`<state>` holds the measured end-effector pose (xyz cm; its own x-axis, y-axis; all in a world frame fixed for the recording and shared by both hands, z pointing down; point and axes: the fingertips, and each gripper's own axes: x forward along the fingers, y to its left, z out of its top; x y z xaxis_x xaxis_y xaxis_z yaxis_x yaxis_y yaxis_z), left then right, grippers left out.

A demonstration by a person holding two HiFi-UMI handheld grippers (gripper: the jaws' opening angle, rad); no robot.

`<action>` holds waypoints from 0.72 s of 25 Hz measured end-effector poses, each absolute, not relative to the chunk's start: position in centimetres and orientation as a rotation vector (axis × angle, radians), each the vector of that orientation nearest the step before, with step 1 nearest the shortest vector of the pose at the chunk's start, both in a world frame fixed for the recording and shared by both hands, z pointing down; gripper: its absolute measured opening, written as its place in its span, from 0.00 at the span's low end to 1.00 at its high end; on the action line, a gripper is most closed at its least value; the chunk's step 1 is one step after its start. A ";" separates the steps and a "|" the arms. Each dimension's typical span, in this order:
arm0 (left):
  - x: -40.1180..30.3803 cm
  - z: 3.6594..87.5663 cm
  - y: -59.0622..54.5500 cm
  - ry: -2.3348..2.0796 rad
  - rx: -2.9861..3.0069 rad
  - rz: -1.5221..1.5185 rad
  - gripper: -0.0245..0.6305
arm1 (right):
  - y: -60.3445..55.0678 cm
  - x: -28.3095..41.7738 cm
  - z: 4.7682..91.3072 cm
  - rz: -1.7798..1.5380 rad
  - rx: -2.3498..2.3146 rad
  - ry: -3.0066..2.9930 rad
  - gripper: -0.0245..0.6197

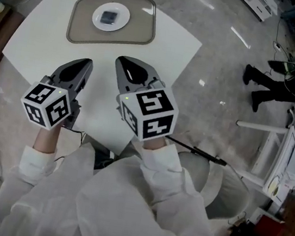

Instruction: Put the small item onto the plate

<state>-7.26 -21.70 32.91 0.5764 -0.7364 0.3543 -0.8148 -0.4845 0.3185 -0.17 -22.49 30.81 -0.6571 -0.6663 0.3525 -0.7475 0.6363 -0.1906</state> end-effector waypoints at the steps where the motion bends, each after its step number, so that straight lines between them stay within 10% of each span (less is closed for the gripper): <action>1: -7.2 32.8 -21.0 -1.254 2.355 0.225 0.06 | -21.7 -0.2 30.5 0.472 1.131 -2.626 0.06; 18: -2.8 31.8 -12.3 -1.222 2.431 0.269 0.06 | -11.8 2.3 30.4 0.552 1.042 -2.693 0.06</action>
